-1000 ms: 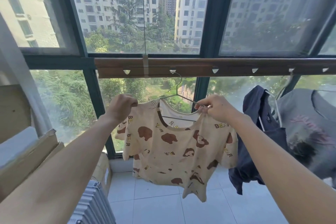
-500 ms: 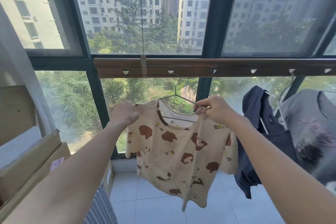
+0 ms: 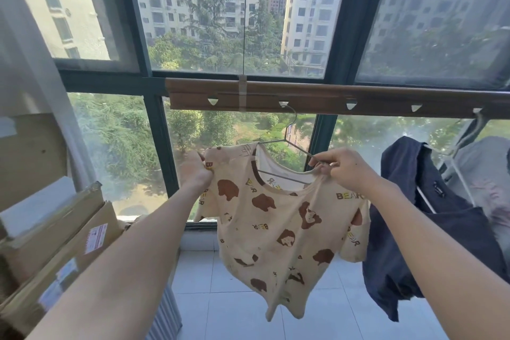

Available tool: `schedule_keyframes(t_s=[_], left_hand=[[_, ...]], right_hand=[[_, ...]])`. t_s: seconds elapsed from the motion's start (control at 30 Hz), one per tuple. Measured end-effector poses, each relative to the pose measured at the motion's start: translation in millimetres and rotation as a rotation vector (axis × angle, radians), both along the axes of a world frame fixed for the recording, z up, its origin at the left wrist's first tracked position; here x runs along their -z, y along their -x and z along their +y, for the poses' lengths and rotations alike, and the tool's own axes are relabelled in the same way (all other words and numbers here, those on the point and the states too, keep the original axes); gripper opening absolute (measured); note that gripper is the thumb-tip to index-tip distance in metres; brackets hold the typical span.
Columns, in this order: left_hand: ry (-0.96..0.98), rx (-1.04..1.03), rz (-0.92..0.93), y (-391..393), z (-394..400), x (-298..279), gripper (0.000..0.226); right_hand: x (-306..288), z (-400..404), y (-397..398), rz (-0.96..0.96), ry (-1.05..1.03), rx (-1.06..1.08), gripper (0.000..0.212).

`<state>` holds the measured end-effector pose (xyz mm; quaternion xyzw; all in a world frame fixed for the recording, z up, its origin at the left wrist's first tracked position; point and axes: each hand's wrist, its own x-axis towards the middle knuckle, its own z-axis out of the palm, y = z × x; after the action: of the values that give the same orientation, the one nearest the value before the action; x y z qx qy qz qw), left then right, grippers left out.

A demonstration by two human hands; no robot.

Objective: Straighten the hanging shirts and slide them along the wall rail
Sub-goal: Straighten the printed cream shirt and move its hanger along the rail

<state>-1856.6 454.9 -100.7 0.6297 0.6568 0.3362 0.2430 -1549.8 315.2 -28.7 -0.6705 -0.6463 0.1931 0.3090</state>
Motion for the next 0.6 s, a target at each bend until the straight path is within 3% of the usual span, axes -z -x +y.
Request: schedule_keyframes(t_s=[0.07, 0.3, 0.5, 0.6], left_hand=[[-0.123, -0.002, 0.044, 1, 3, -7, 0.019], [-0.506, -0.061, 0.066, 17, 33, -61, 0.019], [-0.508, -0.162, -0.007, 28, 50, -66, 0.021], [-0.359, -0.118, 0.049, 29, 60, -58, 0.019]], right_hand=[[-1, 3, 1, -0.006, 0.013, -0.004, 0.035], [-4, 12, 1, -0.034, -0.004, 0.015, 0.036], [0, 14, -4, -0.04, 0.013, 0.023, 0.041], [0, 15, -6, -0.041, 0.006, 0.027, 0.042]])
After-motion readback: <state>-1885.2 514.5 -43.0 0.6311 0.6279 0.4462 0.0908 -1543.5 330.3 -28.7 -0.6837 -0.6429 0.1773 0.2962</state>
